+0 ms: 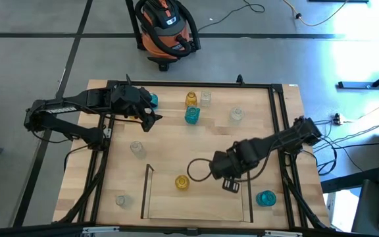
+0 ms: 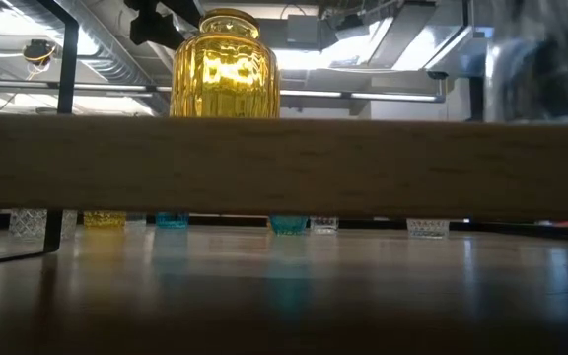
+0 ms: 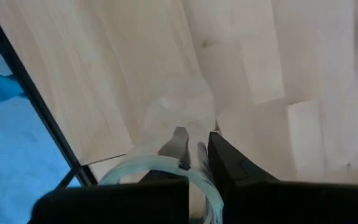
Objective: Sort vases onto shelf
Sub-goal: Put the transparent vase on the shelf
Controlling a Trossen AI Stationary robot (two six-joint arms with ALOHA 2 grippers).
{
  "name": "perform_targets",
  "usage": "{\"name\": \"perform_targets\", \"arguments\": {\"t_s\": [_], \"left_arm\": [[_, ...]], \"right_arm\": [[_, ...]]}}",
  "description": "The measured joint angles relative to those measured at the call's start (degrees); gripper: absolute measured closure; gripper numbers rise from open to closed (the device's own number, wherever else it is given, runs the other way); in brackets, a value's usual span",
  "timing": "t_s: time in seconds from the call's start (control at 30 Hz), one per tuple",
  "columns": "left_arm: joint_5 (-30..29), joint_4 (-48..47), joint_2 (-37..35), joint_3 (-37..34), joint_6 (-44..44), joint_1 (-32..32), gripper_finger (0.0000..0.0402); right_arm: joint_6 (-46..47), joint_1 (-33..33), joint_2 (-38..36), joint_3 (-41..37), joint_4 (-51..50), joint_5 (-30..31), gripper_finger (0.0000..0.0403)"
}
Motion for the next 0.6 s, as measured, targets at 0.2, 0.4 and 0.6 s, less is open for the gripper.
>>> {"name": "perform_targets", "arguments": {"t_s": [0.2, 0.4, 0.6], "left_arm": [[0.0, 0.04, 0.0, 0.0, 0.0, 0.0, 0.0113], [0.0, 0.08, 0.0, 0.0, -0.01, -0.01, 0.0113], [0.0, 0.14, 0.0, 0.0, -0.01, -0.01, 0.0113]], "right_arm": [[1.88, 2.48, -0.07, -6.22, 5.32, -2.0, 0.0395], [2.72, 2.23, -0.13, -9.18, 8.24, -3.62, 0.0366], [2.85, 2.23, -0.13, -9.25, 9.41, -2.2, 0.0341]]}}
